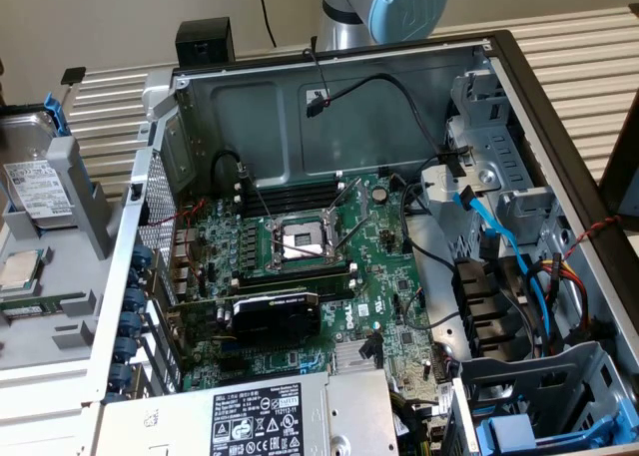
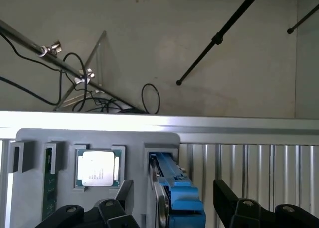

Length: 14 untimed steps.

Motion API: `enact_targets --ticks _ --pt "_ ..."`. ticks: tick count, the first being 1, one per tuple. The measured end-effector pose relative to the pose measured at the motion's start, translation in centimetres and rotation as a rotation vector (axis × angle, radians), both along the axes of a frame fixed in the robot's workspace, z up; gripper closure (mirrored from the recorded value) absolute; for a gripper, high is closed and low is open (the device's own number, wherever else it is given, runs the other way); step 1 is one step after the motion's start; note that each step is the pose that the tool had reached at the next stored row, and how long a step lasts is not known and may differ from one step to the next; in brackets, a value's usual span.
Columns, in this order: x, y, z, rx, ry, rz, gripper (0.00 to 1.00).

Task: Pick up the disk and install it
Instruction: 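Pick up the disk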

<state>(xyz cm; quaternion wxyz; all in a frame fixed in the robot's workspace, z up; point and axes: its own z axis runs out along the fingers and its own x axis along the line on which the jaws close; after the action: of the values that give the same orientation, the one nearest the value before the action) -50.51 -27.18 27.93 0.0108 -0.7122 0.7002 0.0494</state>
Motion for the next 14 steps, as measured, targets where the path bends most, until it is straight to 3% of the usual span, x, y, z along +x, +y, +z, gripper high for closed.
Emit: enact_targets --ticks 14 --pt "0.08 0.08 -0.01 -0.0001 0.0029 0.000 0.26"
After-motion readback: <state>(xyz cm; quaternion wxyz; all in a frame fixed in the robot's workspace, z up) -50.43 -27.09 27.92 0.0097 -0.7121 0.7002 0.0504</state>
